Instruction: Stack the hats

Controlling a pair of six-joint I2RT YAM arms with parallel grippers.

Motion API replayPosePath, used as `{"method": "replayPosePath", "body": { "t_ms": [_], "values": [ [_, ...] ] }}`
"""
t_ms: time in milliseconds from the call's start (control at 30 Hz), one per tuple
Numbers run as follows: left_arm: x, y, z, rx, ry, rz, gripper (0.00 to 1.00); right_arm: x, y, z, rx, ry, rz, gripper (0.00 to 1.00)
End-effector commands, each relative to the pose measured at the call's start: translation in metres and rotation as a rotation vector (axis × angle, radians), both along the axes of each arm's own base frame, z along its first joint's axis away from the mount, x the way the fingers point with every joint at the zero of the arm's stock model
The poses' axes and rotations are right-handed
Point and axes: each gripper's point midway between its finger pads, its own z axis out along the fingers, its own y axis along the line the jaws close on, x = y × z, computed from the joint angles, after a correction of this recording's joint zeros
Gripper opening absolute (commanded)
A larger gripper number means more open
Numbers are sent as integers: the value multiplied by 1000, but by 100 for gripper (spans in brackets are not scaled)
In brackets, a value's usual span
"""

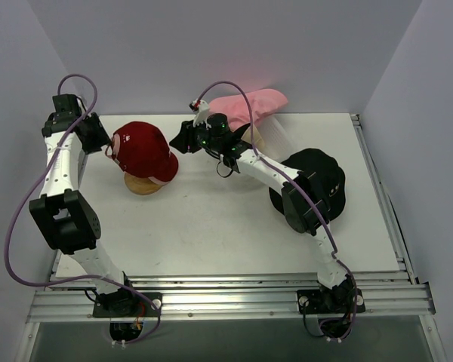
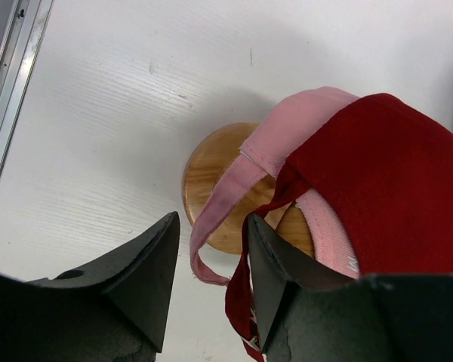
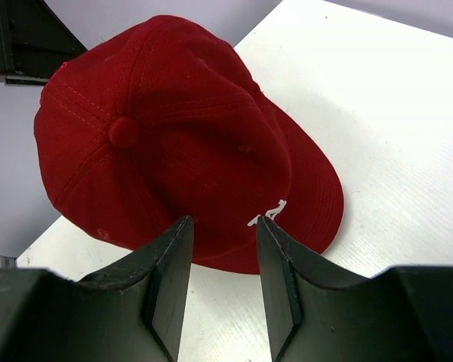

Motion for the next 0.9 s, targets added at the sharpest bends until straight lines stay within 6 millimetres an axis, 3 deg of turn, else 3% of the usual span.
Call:
{"method": "replayPosePath", "body": {
  "t_ms": [0, 167, 467, 867],
  "values": [
    [4, 7, -8, 4, 12, 32, 50, 8, 2, 14, 36, -47, -5, 35],
    [-5, 27, -16, 81, 60, 101, 50, 11, -1, 9, 28, -43, -12, 35],
    [-6, 31, -23, 97, 75, 120, 50, 14, 5, -11, 26, -12, -3, 34],
    [-2, 36, -34, 115, 105, 121, 50, 2, 19, 44, 106, -163, 93, 36]
  ]
}}
